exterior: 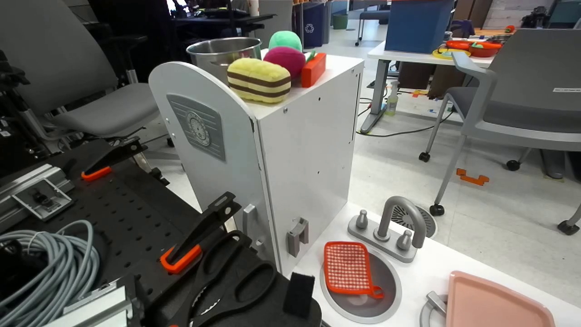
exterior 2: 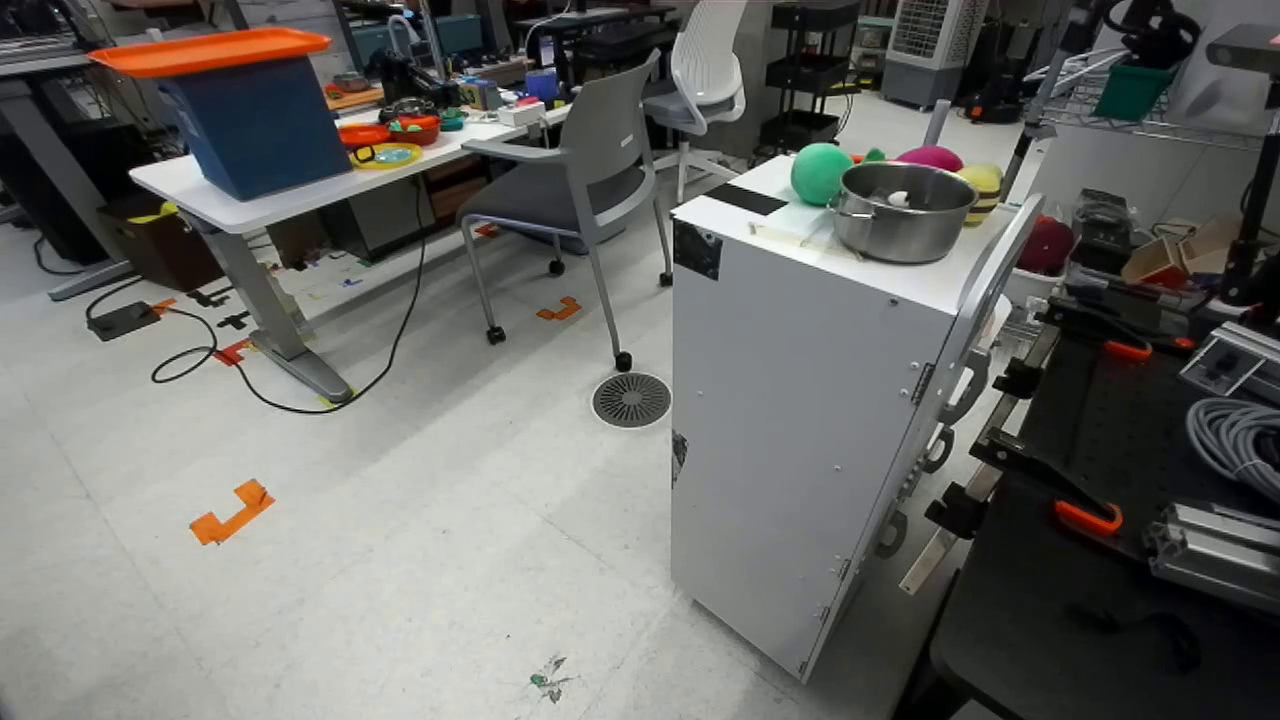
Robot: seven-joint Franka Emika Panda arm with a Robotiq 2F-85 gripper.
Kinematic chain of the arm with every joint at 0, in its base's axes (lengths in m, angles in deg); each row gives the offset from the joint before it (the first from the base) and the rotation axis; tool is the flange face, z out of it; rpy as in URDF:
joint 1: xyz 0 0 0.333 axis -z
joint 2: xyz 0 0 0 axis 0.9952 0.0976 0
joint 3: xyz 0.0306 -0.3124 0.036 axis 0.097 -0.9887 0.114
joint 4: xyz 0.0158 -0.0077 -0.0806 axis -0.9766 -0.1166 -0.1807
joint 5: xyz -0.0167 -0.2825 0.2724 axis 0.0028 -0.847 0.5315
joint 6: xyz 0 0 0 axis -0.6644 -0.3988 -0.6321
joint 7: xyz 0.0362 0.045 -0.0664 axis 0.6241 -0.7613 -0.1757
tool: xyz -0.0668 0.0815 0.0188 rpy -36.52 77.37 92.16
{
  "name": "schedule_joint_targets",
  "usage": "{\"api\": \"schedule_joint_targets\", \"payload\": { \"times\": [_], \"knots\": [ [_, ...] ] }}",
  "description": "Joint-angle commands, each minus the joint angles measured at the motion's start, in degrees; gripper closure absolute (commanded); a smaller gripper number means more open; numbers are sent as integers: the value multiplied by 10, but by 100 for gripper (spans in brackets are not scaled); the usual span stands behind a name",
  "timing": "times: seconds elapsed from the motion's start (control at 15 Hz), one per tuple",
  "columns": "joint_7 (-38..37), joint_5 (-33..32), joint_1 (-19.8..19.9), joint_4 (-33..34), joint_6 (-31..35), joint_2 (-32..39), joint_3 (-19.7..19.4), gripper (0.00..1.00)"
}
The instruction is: Pick up the pink plush toy from the counter and put it on the pot
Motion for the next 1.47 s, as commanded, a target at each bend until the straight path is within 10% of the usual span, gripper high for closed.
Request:
{"api": "schedule_joint_targets", "payload": {
  "times": [0.0, 0.93, 1.4],
  "knots": [
    [-53, -20, -20, 48, 3, 76, 10, 0],
    [-204, 19, -55, 64, 48, 92, -6, 0],
    [-150, 80, -68, 19, 24, 65, -3, 0]
  ]
}}
